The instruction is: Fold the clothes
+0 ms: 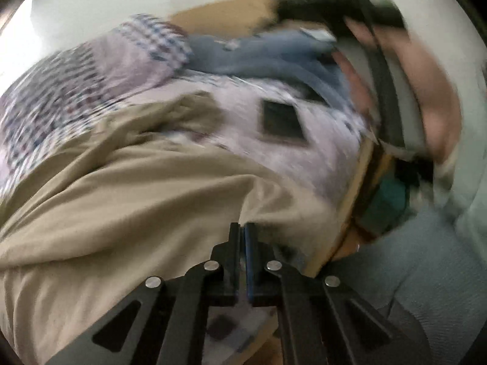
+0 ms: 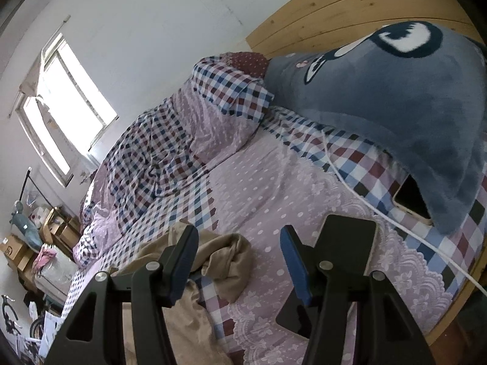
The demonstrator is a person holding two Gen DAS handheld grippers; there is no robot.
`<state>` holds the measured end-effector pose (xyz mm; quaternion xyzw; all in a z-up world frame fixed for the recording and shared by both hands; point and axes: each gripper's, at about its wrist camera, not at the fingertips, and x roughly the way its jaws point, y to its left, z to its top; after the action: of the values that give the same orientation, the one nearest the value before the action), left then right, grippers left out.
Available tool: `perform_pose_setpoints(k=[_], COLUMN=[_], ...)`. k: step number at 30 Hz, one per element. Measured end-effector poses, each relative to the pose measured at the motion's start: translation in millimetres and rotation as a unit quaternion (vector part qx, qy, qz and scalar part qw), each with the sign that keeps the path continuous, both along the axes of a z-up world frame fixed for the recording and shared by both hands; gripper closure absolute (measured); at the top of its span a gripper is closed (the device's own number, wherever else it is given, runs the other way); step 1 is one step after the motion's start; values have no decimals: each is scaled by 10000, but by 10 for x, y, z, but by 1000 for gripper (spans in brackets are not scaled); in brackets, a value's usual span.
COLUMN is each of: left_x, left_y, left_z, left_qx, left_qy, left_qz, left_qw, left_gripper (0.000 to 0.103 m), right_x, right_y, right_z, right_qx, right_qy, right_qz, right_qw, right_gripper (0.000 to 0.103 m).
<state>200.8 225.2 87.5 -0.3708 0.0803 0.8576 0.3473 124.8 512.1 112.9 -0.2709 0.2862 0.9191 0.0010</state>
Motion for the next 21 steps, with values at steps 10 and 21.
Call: perform_pose_setpoints(k=[10,21], left_x=[-825,-380], left_y=[-1448,-1266], left_z=[-158,177], left_qx=[806,392], left_qy=[-1317,-267], left_qz=[1819,977], left_qw=[9711,9941], left_gripper=[98,34], right_x=[-254,-400], right_y=[-451,-731], right_z=[-6,-23], right_qx=[368,542], right_qy=[-169,-232], right_qz=[657,989], right_qw=[9970,9933], right_gripper=[43,43])
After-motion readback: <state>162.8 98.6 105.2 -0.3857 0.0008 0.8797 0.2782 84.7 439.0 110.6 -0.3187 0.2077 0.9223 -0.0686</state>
